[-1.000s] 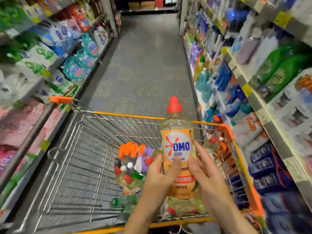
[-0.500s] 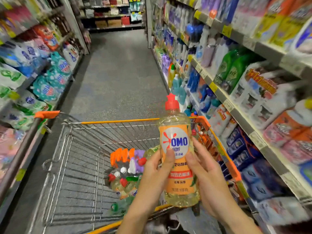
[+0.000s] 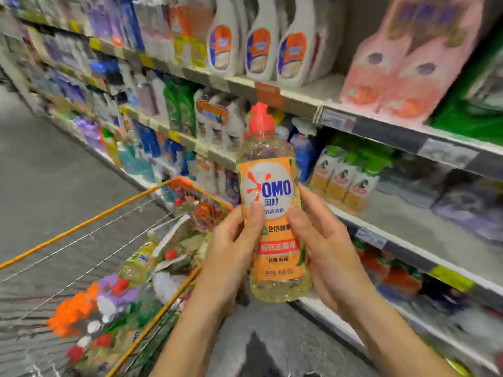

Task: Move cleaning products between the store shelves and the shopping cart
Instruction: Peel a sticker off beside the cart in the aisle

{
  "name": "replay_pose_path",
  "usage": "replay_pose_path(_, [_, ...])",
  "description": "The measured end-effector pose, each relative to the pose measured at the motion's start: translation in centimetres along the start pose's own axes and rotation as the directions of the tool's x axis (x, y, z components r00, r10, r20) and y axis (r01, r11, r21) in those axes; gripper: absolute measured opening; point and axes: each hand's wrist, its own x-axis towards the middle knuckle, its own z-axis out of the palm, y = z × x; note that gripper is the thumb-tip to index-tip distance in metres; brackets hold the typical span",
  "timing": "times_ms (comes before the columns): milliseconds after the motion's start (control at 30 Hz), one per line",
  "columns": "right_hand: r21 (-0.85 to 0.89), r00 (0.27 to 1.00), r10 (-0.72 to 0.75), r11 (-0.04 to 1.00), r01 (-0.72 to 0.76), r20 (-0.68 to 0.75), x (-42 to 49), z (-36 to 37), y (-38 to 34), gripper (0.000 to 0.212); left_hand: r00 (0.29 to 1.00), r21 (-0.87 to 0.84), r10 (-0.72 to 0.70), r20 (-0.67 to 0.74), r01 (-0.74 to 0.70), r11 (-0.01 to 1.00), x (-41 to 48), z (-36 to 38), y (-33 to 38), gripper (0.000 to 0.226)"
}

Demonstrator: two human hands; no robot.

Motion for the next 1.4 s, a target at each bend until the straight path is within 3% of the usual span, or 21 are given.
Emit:
replay_pose_path(233, [-0.042, 0.936, -0.168, 0.986, 0.163, -0.31, -8.8, -10.3, -5.2, 0.063, 0.942, 0.023, -0.048, 0.332, 0.042, 0.999, -1.9, 13.8, -1.3, 0.053])
replay_pose_path(500, [-0.176, 0.807, -0.315, 0.949, 0.261, -0.5, -20.1, -23.1, -12.3, 0.053, 0.792, 0.005, -0.08, 0.605, 0.097, 0.995, -7.8, 31.6, -2.4, 0.041])
replay_pose_path(567, [-0.182, 0.798, -0.327, 0.945, 0.271, -0.506, -22.6, -25.8, -13.7, 0.06, 0.773, 0.003, -0.073, 0.63, 0.092, 0.996, -9.3, 35.3, -2.9, 0.04])
replay_pose_path(867, [-0.199, 0.768, -0.357, 0.934, 0.297, -0.532, -27.2, -35.4, -18.9, 0.052, 0.738, 0.003, -0.014, 0.674, 0.016, 1.0, -11.7, 47.3, -3.6, 0.043])
replay_pose_path(1167, [-0.175, 0.698, -0.411, 0.906, 0.386, -0.587, -22.5, -43.0, -22.4, 0.049, 0.751, 0.019, 0.11, 0.652, -0.162, 0.987, -5.1, 56.0, -4.2, 0.041])
replay_pose_path(1267, [-0.168, 0.665, -0.417, 0.898, 0.407, -0.62, -19.8, -45.7, -23.8, 0.047, 0.724, 0.068, 0.144, 0.674, -0.255, 0.965, -1.5, 58.8, -4.7, 0.055])
replay_pose_path(1400, [-0.177, 0.629, -0.435, 0.885, 0.43, -0.644, -16.4, -48.7, -25.3, 0.043, 0.689, 0.043, 0.168, 0.705, -0.279, 0.959, 2.7, 61.8, -4.4, 0.056])
